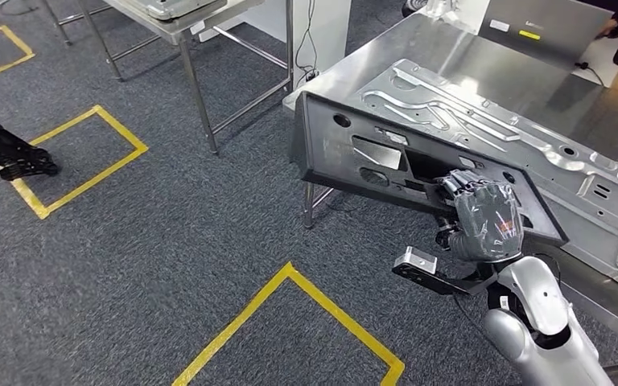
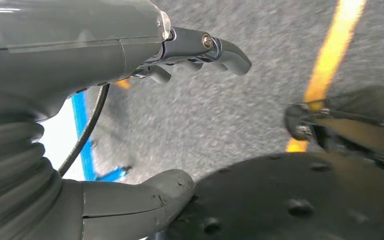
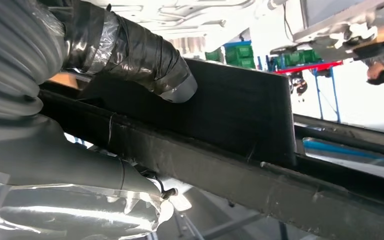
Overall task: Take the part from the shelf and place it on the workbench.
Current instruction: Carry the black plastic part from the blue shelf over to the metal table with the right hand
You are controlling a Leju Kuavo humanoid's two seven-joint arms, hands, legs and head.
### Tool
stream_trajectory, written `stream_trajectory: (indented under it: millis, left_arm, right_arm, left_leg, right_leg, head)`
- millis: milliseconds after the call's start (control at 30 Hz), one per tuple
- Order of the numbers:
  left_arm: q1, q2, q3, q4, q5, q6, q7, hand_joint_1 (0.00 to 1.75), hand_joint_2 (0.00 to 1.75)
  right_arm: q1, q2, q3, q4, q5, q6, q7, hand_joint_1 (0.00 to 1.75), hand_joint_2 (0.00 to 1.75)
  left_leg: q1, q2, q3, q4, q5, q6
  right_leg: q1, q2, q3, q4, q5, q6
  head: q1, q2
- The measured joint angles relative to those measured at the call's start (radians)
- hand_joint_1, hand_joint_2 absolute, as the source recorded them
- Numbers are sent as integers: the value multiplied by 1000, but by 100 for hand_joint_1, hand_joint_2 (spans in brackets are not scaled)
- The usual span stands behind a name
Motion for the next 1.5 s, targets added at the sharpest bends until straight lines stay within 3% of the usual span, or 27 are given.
stream_trajectory:
  millis: [67,133,200,267,300,333,367,433,500,567,600,667,733,767,833,1033,1167,1233,1333,1500]
  left_arm:
    - [-4,-1,0,0,-1,0,-6,0,175]
    - [-4,-2,1,0,-2,0,-9,0,175]
    - [-1,-2,1,0,-2,0,-9,0,175]
    - [-1,-3,2,0,-2,0,-9,0,175]
    - [-1,-3,2,0,-2,-1,-10,0,175]
    - [-1,-3,2,0,-2,-2,-10,0,175]
    - [-1,-3,2,0,-2,-4,-12,0,175]
    - [-1,-4,2,0,-2,-8,-17,0,175]
    - [-3,-5,2,0,-2,-12,-21,0,175]
    - [-6,-5,3,0,-2,-16,-21,0,175]
    - [-7,-5,3,0,-1,-18,-20,0,175]
    - [-7,-5,5,0,1,-18,-17,0,175]
    - [-4,-5,6,0,1,-18,-12,0,175]
    - [-3,-5,6,0,0,-18,-10,0,175]
    - [-2,-5,7,0,-3,-17,-9,0,175]
    - [-1,-4,7,0,-4,-18,-9,0,175]
    - [-1,-5,7,0,-4,-18,-9,0,175]
    - [-1,-6,7,0,-4,-18,-9,0,175]
    - [-1,-8,7,0,-5,-18,-9,0,175]
    - [-1,-8,7,0,-5,-21,-12,0,175]
  right_arm:
    - [-3,-10,-8,0,-14,1,-7,175,175]
    - [-9,-21,-18,0,-20,1,-11,175,175]
    - [-17,-25,-23,0,-22,1,-11,175,175]
    - [-19,-27,-23,0,-23,2,-11,175,175]
    - [-18,-28,-23,0,-23,2,-11,175,175]
    - [-18,-28,-23,0,-23,3,-11,175,175]
    - [-19,-29,-23,0,-23,3,-11,175,175]
    - [-23,-33,-24,0,-25,4,-13,175,175]
    - [-29,-37,-27,0,-29,8,-15,175,175]
    - [-35,-40,-32,0,-33,14,-16,175,175]
    - [-38,-42,-34,0,-31,16,-17,175,175]
    - [-50,-42,-34,0,-15,18,-11,175,175]
    - [-60,-40,-30,1,37,12,6,175,175]
    - [-63,-38,-26,2,76,3,15,175,175]
    - [-64,-37,-19,4,147,-18,29,175,175]
    - [-65,-37,-16,6,174,-28,33,175,175]
    - [-72,-37,-12,10,190,-37,37,175,175]
    - [-78,-37,-11,12,193,-40,40,175,175]
    - [-86,-37,-9,15,194,-39,40,175,175]
    - [-98,-37,3,18,196,-36,38,175,175]
  left_leg:
    - [-2,19,6,-11,4,10]
    - [2,44,16,-25,9,22]
    - [3,71,22,-32,8,30]
    - [2,99,23,-32,3,32]
    - [2,113,25,-32,1,31]
    - [2,126,29,-32,-3,30]
    - [2,139,35,-32,-7,28]
    - [-1,160,46,-32,-16,21]
    - [-5,179,53,-33,-23,11]
    - [-7,197,61,-36,-30,1]
    - [-7,188,63,-31,-37,-4]
    - [-4,139,40,28,-74,-10]
    - [-2,94,-26,157,-134,-13]
    - [-2,88,-60,216,-152,-14]
    - [-2,85,-96,262,-144,-17]
    - [-1,85,-93,237,-112,-17]
    - [-1,76,-15,31,1,-7]
    - [-3,67,-2,-6,6,0]
    - [-4,65,-1,-5,4,5]
    - [-5,65,-1,-5,2,8]
  right_leg:
    - [-5,14,-4,-3,2,14]
    - [-2,-29,-16,23,-16,26]
    - [-1,-92,-66,124,-68,37]
    - [-6,-110,-128,238,-109,46]
    - [-9,-112,-140,254,-103,48]
    - [-10,-116,-130,232,-78,50]
    - [-11,-126,-100,173,-40,48]
    - [-1,-175,-30,38,14,37]
    - [11,-200,-5,-18,22,21]
    - [12,-175,-5,-22,22,9]
    - [8,-164,-1,-27,24,4]
    - [1,-142,6,-37,27,-9]
    - [0,-124,8,-37,26,-18]
    - [1,-114,8,-35,24,-20]
    - [1,-100,9,-31,19,-22]
    - [1,-92,10,-27,16,-21]
    - [3,-77,11,-6,-2,-8]
    - [5,-74,8,-1,-7,-6]
    - [5,-75,12,-7,-6,-7]
    - [5,-76,13,-10,-6,1]
  head:
    - [0,0]
    - [1,0]
    - [3,0]
    - [3,0]
    - [3,0]
    - [3,0]
    - [3,0]
    - [3,0]
    - [2,0]
    - [2,0]
    - [2,0]
    - [0,0]
    - [0,0]
    - [0,0]
    - [0,0]
    - [0,0]
    - [1,0]
    - [1,0]
    - [1,0]
    - [1,0]
